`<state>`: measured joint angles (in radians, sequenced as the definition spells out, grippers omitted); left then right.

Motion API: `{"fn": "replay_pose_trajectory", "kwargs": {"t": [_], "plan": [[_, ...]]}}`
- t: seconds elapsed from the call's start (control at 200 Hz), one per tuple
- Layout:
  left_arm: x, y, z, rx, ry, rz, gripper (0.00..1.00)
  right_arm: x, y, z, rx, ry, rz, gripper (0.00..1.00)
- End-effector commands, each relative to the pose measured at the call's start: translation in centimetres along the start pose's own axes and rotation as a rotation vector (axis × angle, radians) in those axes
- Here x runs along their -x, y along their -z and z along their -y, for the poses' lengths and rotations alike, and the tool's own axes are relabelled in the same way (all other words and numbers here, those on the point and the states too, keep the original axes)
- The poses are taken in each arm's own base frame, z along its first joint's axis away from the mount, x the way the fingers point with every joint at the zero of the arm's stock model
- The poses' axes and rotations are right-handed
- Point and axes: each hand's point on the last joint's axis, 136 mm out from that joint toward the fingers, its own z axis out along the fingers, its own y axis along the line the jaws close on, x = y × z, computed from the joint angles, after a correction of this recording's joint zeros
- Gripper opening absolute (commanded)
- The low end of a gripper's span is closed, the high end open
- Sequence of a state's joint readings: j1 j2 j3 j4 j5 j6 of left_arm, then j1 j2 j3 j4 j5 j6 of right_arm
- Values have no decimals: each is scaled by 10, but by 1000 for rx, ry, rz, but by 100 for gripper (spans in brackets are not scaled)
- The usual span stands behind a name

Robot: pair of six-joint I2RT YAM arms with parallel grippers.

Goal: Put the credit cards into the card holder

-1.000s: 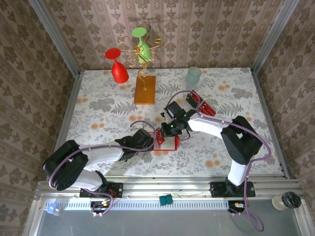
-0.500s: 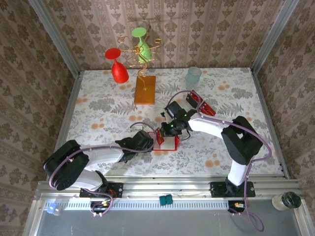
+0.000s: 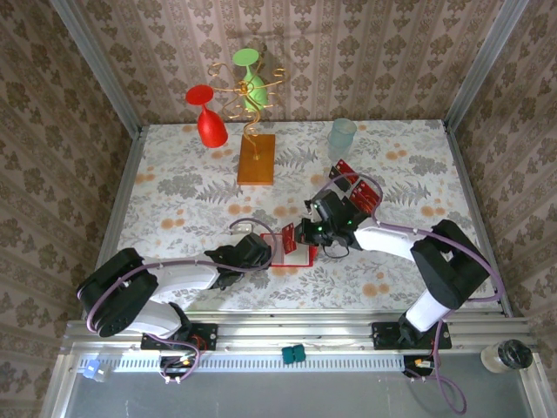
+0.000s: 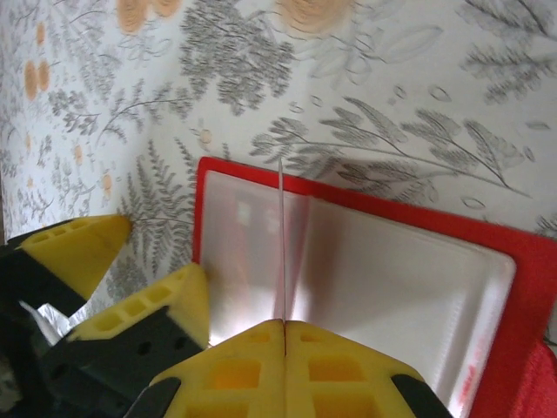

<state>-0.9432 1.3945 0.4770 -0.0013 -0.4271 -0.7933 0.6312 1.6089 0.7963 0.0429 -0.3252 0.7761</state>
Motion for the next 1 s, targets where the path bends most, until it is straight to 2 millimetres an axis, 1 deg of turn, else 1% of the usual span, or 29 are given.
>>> {"fn": "replay_pose_trajectory", "kwargs": {"t": [0.0, 0.1, 0.28, 0.51, 0.81, 0.995], "plan": [[-30, -3, -19, 60, -16, -86, 98, 24, 8, -17, 80, -38, 160, 0], [-30, -3, -19, 61, -15, -86, 98, 26, 9, -14, 87, -46, 208, 0], [-31, -3, -19, 59, -16, -88, 98, 25, 8, -7, 83, -56, 245, 0], [-31, -4, -19, 62, -16, -88, 98, 18, 1, 3, 74, -78, 237, 0], [-30, -4, -18, 59, -18, -85, 98, 7, -7, 6, 72, -83, 202, 0], [-30, -4, -18, 60, -16, -84, 98, 1, -7, 11, 61, -85, 198, 0]]}}
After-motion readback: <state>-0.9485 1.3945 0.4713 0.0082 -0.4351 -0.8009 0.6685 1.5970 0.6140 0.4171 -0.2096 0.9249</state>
